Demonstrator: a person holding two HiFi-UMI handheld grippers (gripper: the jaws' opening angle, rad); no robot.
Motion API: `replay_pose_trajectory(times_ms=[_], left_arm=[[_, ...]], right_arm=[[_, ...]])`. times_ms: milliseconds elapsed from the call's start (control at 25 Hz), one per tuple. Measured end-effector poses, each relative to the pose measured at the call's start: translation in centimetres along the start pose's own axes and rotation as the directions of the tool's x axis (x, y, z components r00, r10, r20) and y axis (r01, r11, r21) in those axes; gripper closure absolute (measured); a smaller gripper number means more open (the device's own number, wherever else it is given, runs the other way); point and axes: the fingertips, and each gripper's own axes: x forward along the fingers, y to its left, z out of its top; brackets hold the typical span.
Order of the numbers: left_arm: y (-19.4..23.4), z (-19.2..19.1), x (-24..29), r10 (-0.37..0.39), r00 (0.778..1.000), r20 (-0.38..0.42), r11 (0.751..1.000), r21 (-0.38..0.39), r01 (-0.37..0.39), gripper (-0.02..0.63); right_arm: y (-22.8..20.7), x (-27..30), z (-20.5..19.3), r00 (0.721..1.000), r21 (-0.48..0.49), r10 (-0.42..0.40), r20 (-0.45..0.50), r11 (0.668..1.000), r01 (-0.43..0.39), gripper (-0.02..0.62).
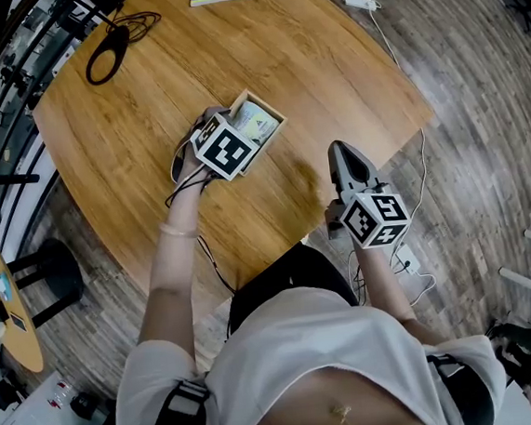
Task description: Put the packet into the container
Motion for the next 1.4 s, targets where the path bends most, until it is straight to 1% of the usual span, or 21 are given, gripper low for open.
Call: replay_pose_trajectory(times_ms=[80,160,200,320,440,600,800,920,960,1000,1040,1200,1320,1400], left_arm=[[0.2,0.3,-0.2,0.016,1.0,0.023,1.0,-0.006,-0.016,0.235],[0.5,0.7,-0.5,0.048,0.997,0.054,0.999,-0.016,-0.047,0.314],[0.4,0.9,-0.7,0.055,0.996,0.066,0.998,-0.022,-0.053,0.339],[-0.1,0.9,-0.8,0.052,0.995,0.083,0.998,-0.043,-0.049,0.372],[-0.4,1.0,-1.0,0.064,0.99,0.123,0.995,-0.09,-0.053,0.41],[-0.5,1.0,-1.4,0.116,0.976,0.186,0.987,-0.134,-0.092,0.449],[-0.3,0.8,-2.1,0.201,0.946,0.254,0.971,-0.178,-0.158,0.486],[0.0,0.6,-2.7,0.258,0.922,0.289,0.954,-0.228,-0.196,0.508],[0.1,0.5,-3.0,0.286,0.91,0.3,0.945,-0.246,-0.216,0.528],[0.3,0.5,-3.4,0.315,0.896,0.312,0.935,-0.264,-0.237,0.565],[0.4,0.5,-3.9,0.342,0.882,0.323,0.925,-0.282,-0.255,0.578],[0.6,0.7,-5.9,0.407,0.832,0.378,0.892,-0.36,-0.273,0.597],[0.5,0.8,-7.7,0.452,0.789,0.417,0.867,-0.412,-0.279,0.597],[0.2,1.0,-8.9,0.47,0.762,0.445,0.857,-0.436,-0.275,0.597]], right_arm=[[0.1,0.0,0.1,1.0,0.001,0.0,0.002,1.0,0.0,0.584],[0.2,-0.1,0.0,1.0,0.001,0.001,0.003,1.0,-0.001,0.584],[0.3,-0.1,-0.1,1.0,0.001,0.003,0.002,1.0,-0.003,0.584],[0.6,-0.2,-0.1,1.0,0.001,0.01,0.0,1.0,-0.01,0.584],[0.9,-0.2,0.1,1.0,-0.003,0.015,0.002,1.0,-0.015,0.584],[1.0,-0.2,0.2,1.0,-0.002,0.019,0.01,1.0,-0.019,0.584],[1.5,-0.2,0.2,0.999,-0.01,0.031,0.01,0.999,-0.031,0.584],[2.0,-0.2,0.1,0.999,-0.012,0.042,0.01,0.999,-0.042,0.584],[2.1,-0.2,0.1,0.999,-0.013,0.045,0.01,0.999,-0.045,0.584],[2.1,-0.3,0.1,0.999,-0.014,0.048,0.01,0.999,-0.048,0.584],[2.2,-0.3,0.1,0.999,-0.015,0.051,0.01,0.999,-0.051,0.584],[2.6,-0.6,0.1,0.998,-0.021,0.064,0.012,0.998,-0.063,0.584],[3.0,-0.5,0.3,0.997,-0.028,0.077,0.017,0.997,-0.077,0.584],[3.5,-0.4,0.5,0.996,-0.034,0.089,0.022,0.995,-0.089,0.584]])
